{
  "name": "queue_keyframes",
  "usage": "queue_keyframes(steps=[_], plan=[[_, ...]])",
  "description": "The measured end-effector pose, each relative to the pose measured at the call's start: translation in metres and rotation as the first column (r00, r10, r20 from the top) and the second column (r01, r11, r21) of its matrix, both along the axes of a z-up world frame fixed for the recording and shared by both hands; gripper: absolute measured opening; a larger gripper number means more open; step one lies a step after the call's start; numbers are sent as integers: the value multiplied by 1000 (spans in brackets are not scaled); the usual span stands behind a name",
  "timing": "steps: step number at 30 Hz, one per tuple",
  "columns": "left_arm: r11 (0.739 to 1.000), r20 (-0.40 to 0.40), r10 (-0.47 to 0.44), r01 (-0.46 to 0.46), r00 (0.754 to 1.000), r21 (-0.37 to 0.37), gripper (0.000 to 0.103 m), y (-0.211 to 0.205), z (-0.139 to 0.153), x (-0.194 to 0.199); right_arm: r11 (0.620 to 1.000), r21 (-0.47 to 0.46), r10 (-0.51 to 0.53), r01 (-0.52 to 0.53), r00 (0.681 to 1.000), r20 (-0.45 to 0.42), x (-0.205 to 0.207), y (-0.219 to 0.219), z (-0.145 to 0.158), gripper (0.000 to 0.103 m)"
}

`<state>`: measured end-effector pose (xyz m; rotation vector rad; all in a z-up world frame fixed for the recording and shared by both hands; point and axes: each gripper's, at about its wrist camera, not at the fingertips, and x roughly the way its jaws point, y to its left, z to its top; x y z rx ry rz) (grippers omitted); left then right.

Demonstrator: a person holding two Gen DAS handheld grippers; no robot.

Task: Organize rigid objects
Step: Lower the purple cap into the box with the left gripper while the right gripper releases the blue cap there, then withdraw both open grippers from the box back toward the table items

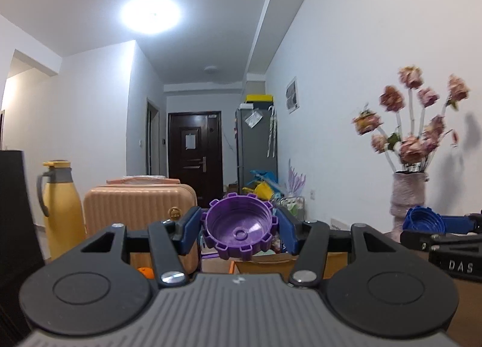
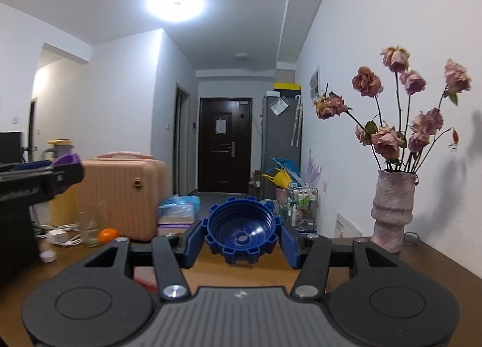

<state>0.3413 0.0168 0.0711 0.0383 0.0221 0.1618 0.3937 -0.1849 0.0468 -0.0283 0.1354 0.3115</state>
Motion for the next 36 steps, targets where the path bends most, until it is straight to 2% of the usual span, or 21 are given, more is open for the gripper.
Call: queue_keyframes(steps=[4,6,7,10,12,13,15,17,19,20,23,24,25,28,30,32,34,36], plan=[[1000,-43,8,-9,999,-14,56,6,-2,57,1000,12,-13,14,999,-41,64,3,2,53],[999,-85,-31,29,996,-20,56,8,-6,90,1000,8,-17,17,998,-64,95,4,1,53],[998,-115,-54,50,992,-39,56,10,-8,107,1000,7,-17,17,997,-80,108,4,0,53],[991,-283,-107,81,953,-103,56,19,-18,176,999,-36,-20,13,978,-207,164,9,-7,53],[989,-395,-126,85,910,-121,56,25,-25,218,997,-77,-15,-12,943,-333,206,14,-15,53],[989,-441,-127,78,888,-127,56,27,-30,237,995,-97,-9,-33,915,-403,227,16,-20,53],[988,-556,-145,86,819,-132,56,30,-44,276,992,-121,-33,-33,863,-505,263,18,-32,53],[988,-665,-146,74,733,-135,56,31,-59,311,990,-138,-58,-31,799,-598,296,20,-45,53],[989,-730,-142,72,669,-127,56,33,-74,331,986,-165,-93,-24,743,-662,319,24,-61,53],[993,-763,-119,66,636,-101,56,33,-82,341,981,-192,-119,-19,727,-677,327,28,-68,53],[996,-794,-94,49,600,-81,57,36,-94,355,961,-276,-173,-29,715,-678,338,42,-86,53],[995,-803,-100,51,588,-87,66,36,-96,358,957,-289,-183,-30,710,-680,339,46,-91,53],[997,-808,-79,34,584,-72,73,36,-98,362,951,-307,-198,-29,707,-679,342,50,-95,53],[999,-811,-40,24,584,-32,74,29,-94,368,937,-348,-227,-24,716,-660,348,54,-100,54],[998,-805,-55,17,590,-56,76,31,-85,365,932,-362,-236,-30,706,-668,349,56,-100,58],[997,-800,-68,19,596,-71,80,30,-71,358,932,-361,-239,-25,707,-666,344,53,-91,62],[998,-790,-65,21,609,-66,90,30,-58,348,935,-354,-237,-13,717,-655,337,47,-75,65],[998,-780,-59,25,623,-56,92,30,-42,335,940,-342,-231,-3,731,-642,327,41,-57,70]])
